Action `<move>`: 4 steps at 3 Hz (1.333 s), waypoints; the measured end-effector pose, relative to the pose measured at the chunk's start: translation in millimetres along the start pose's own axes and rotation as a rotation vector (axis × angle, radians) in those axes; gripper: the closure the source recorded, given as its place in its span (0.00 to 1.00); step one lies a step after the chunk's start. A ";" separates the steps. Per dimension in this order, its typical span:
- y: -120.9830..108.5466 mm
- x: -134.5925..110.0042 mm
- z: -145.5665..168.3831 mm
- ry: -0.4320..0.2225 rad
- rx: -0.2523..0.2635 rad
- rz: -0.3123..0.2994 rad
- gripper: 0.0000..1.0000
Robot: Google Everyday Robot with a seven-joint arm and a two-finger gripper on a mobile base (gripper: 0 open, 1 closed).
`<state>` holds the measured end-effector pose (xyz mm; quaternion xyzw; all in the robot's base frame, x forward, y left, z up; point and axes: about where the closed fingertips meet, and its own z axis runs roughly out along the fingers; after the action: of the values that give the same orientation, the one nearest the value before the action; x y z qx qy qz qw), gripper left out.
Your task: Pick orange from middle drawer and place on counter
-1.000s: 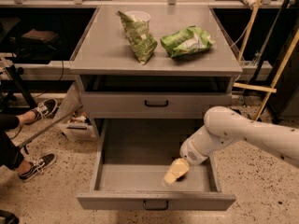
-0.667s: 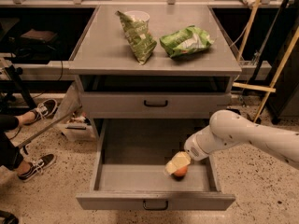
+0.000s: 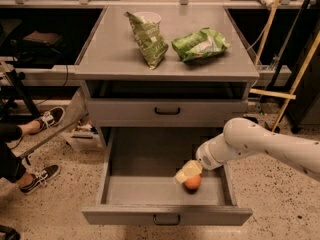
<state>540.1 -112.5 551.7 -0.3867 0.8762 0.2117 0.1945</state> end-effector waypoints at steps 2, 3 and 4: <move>-85.8 20.3 63.3 -0.028 0.120 0.118 0.00; -93.4 21.4 69.8 -0.036 0.124 0.129 0.00; -83.5 29.0 78.9 -0.042 0.061 0.100 0.00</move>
Offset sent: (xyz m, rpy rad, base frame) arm 0.1258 -0.0827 -0.1304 -0.0326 -0.0887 -0.3224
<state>599.4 -139.7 452.7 -0.3317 0.8962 0.2023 0.2140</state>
